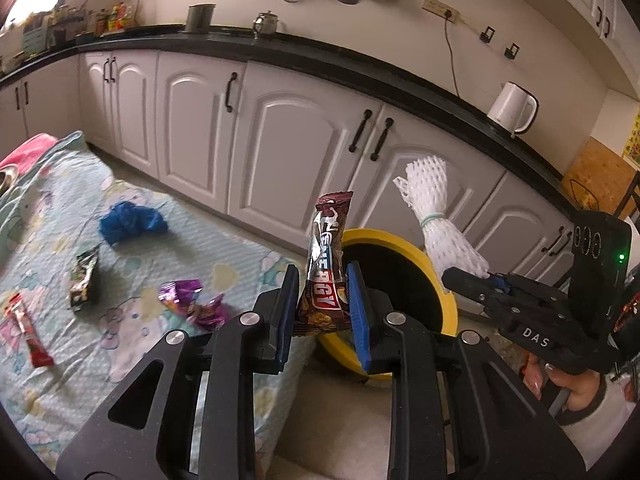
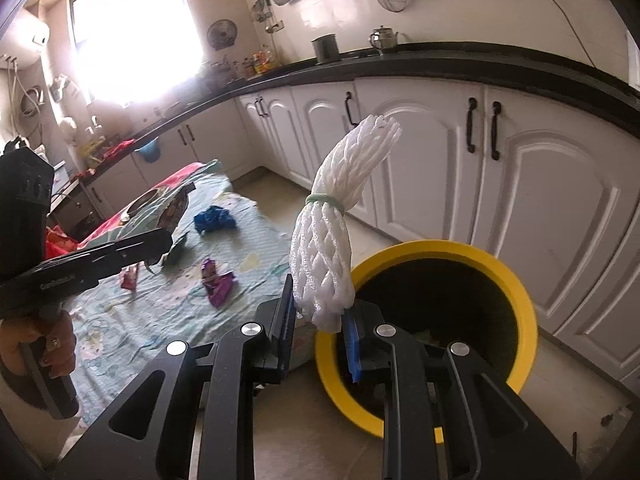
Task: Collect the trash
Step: 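Carry the chocolate bar and foam net over the bin and open both tools, then move both open tools back toward the red candy tube and wrappers, then grasp the red candy tube with the left tool while the right tool grasps the purple wrapper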
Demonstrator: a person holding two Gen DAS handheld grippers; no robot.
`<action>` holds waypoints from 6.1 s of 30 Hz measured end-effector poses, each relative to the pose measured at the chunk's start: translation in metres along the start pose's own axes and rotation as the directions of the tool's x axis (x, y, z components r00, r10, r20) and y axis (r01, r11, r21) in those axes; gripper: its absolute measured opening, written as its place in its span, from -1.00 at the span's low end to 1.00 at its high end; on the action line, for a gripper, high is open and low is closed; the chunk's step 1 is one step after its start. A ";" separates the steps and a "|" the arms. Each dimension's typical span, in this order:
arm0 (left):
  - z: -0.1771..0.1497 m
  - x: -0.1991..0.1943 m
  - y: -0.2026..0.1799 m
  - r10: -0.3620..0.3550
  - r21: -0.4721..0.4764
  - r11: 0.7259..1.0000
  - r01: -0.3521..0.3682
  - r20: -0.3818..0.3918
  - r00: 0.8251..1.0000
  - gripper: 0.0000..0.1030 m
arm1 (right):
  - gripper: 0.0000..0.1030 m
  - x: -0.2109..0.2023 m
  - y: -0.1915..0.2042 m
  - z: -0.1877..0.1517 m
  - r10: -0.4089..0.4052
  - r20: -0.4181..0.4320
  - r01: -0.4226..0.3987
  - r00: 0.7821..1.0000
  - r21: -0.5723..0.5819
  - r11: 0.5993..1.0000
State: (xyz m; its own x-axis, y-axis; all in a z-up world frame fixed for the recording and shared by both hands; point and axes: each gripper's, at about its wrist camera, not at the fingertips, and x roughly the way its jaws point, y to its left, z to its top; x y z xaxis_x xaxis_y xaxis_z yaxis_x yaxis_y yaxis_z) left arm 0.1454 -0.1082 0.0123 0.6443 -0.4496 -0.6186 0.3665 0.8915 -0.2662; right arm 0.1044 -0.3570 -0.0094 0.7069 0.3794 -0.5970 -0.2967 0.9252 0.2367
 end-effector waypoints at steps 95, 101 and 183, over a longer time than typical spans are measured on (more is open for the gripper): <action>0.002 0.058 -0.032 0.200 0.085 0.975 -0.205 0.067 0.978 0.79 | 0.53 -0.011 -0.068 -0.027 -0.252 0.035 0.247 0.967 0.117 0.962; -0.002 0.035 -0.020 0.233 0.075 0.968 -0.241 0.106 0.967 0.79 | 0.62 -0.016 -0.045 -0.020 -0.228 0.083 0.222 0.970 0.069 0.972; -0.081 -0.040 0.239 0.540 -0.408 0.747 -0.524 -0.087 0.837 -0.04 | 0.06 0.206 0.157 -0.004 0.071 -0.276 -0.146 0.958 -0.261 0.954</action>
State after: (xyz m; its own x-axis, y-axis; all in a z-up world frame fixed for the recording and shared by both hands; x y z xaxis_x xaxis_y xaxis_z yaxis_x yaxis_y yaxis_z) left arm 0.1532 0.1274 -0.0866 0.6790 0.1099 -0.7259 -0.3377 0.9247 -0.1759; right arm 0.2013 -0.1335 -0.0984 0.4792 0.4265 -0.7671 -0.5536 0.8251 0.1129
